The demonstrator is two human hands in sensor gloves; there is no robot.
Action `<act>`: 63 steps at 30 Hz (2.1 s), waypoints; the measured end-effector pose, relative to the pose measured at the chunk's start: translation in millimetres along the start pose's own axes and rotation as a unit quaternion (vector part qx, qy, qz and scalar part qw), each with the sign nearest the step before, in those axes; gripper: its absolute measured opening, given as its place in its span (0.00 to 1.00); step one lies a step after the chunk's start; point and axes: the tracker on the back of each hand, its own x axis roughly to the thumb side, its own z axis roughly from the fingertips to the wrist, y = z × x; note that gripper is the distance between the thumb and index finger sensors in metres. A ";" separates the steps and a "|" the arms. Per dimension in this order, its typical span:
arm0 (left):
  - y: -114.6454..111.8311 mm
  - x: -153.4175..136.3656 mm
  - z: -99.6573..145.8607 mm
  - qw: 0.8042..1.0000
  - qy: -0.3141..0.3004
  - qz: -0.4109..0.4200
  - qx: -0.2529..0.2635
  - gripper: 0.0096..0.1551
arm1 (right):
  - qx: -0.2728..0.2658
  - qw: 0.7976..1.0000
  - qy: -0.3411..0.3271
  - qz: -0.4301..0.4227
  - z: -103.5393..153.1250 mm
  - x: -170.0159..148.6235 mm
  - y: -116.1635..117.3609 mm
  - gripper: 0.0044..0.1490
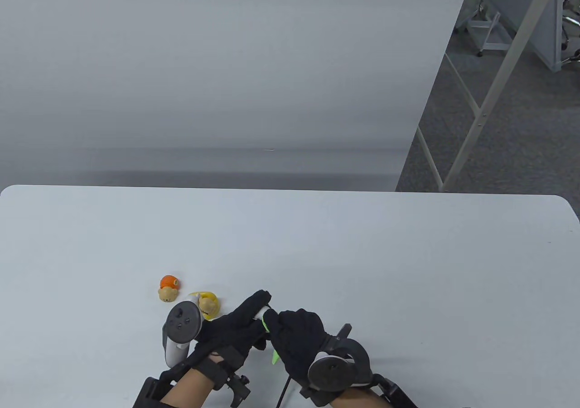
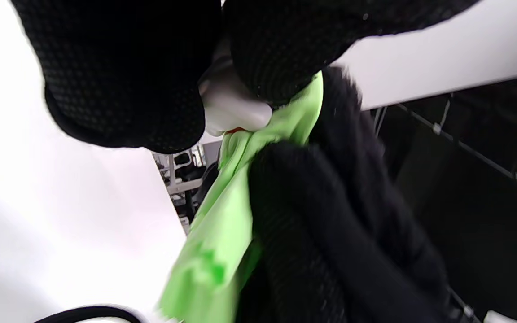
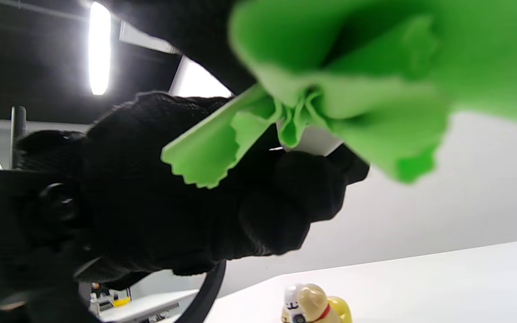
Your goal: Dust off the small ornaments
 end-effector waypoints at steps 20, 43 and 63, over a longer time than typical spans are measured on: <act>-10.1 3.4 -3.2 0.999 -0.005 -0.036 -0.037 0.39 | 0.005 0.997 0.060 -0.054 -3.7 -19.0 -4.7 0.26; 5.2 -7.2 1.8 0.999 0.014 0.010 0.041 0.33 | 0.008 0.981 0.148 -0.125 0.1 -29.0 -1.8 0.28; 5.0 -0.5 5.6 0.995 -0.040 -0.031 0.086 0.35 | 0.019 0.988 0.118 -0.096 -2.9 -14.3 0.6 0.30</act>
